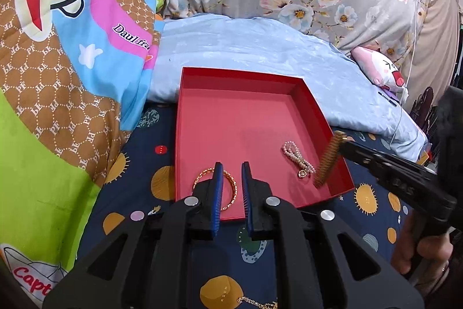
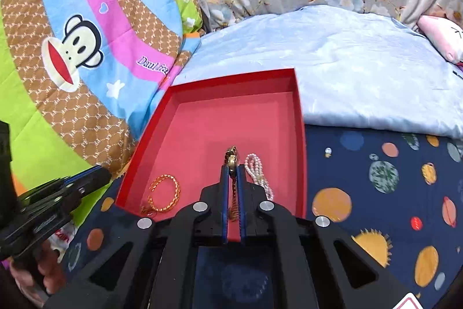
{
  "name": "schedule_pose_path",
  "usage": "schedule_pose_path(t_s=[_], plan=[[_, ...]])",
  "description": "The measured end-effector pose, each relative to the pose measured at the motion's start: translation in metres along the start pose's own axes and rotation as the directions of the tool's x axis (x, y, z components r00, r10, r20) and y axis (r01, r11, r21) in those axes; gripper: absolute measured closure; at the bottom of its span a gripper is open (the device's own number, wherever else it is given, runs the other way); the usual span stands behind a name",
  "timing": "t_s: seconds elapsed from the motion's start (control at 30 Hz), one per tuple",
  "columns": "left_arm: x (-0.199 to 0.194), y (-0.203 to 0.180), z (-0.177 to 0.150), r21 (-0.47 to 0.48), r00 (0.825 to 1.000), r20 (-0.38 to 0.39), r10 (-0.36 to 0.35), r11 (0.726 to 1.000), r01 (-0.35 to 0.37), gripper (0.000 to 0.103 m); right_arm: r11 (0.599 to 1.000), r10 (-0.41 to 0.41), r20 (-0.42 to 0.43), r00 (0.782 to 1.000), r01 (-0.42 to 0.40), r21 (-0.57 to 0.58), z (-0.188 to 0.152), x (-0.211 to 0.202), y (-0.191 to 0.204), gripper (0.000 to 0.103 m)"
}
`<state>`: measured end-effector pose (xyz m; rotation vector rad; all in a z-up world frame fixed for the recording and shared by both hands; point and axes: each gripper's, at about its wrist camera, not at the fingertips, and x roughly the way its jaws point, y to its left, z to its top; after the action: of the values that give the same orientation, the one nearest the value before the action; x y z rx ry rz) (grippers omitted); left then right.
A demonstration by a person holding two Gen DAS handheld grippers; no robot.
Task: Organize jewelry
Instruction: 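Lower the gold watch into the red tray and open the right gripper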
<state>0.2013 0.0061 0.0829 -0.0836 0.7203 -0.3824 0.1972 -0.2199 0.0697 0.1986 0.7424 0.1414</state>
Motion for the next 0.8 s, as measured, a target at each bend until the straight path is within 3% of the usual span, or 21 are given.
schedule_pose_path(t_s=[0.13, 0.27, 0.43, 0.67, 0.8], plan=[[0.002, 0.005, -0.002, -0.011, 1.0, -0.009, 0.005, 1.0, -0.005, 0.091, 1.0, 0.006, -0.031, 1.0, -0.006, 0.002, -0.006, 0.016, 0.004, 0.098], [-0.002, 0.011, -0.005, -0.012, 1.0, -0.004, 0.015, 1.0, -0.016, 0.09, 1.0, -0.004, 0.003, 1.0, 0.004, 0.016, -0.013, 0.004, 0.004, 0.08], [-0.02, 0.022, -0.015, -0.048, 1.0, 0.012, 0.021, 0.999, -0.021, 0.069, 0.999, -0.006, 0.029, 1.0, 0.005, 0.035, -0.03, -0.03, 0.004, 0.077], [-0.045, 0.018, -0.05, -0.06, 1.0, -0.009, 0.021, 0.998, -0.022, 0.068, 0.997, -0.032, 0.014, 0.999, 0.031, 0.071, -0.087, -0.074, 0.005, 0.065], [-0.055, 0.006, -0.078, -0.047, 0.999, -0.039, 0.02, 0.999, -0.022, 0.052, 0.992, -0.038, -0.024, 0.999, 0.04, 0.117, -0.124, -0.091, 0.001, 0.056]])
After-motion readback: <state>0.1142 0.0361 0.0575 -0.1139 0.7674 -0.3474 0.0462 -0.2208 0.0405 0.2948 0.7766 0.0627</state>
